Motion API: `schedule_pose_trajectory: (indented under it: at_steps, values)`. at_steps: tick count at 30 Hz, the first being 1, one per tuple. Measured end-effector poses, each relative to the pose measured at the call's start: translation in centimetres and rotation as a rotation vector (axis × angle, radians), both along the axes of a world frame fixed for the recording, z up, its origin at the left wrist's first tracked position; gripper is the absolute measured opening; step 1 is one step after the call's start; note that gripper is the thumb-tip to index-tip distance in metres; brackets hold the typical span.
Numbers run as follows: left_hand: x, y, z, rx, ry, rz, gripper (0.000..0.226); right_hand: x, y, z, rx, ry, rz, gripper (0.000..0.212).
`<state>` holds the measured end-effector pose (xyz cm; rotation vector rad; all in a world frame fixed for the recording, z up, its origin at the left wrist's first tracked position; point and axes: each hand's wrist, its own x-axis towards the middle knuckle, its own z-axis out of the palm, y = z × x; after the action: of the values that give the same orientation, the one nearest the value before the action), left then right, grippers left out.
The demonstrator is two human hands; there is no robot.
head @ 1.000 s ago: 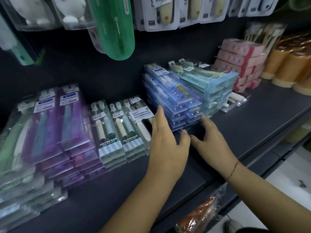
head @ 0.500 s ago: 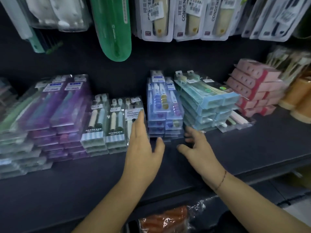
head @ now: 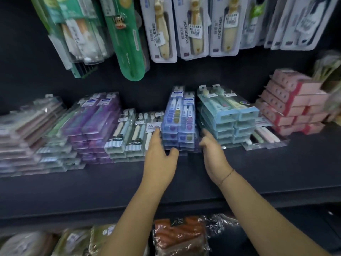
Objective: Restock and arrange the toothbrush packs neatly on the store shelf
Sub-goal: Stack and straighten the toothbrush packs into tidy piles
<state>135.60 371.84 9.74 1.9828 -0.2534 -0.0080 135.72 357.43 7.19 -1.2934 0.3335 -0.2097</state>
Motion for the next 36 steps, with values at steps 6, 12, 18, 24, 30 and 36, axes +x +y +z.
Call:
schedule_pose_trajectory:
  at_steps: [6,12,18,24,30,36]
  values:
    - [0.3,0.5,-0.5,0.170,-0.106,0.007,0.061,2.6,-0.5,0.7,0.072,0.072,-0.019,0.117]
    - [0.9,1.9,-1.5,0.281,-0.233,-0.057,0.064,4.6,-1.6,1.3,-0.095,0.065,0.088,0.082]
    - [1.8,2.4,-2.7,0.491,-0.364,-0.034,0.086,4.8,-1.0,1.1,-0.016,0.017,0.155,0.065]
    - [2.4,1.8,-3.7,0.582,-0.490,0.058,0.091,4.3,-1.4,0.7,0.145,-0.011,0.134,0.069]
    - [2.9,1.7,-3.9,0.500,-0.470,0.093,0.085,2.2,-1.3,-0.3,-0.064,-0.066,0.278,0.056]
    - [3.7,2.0,-3.2,0.446,-0.382,0.037,0.083,0.1,-2.4,-0.7,-0.294,-0.143,0.397,0.089]
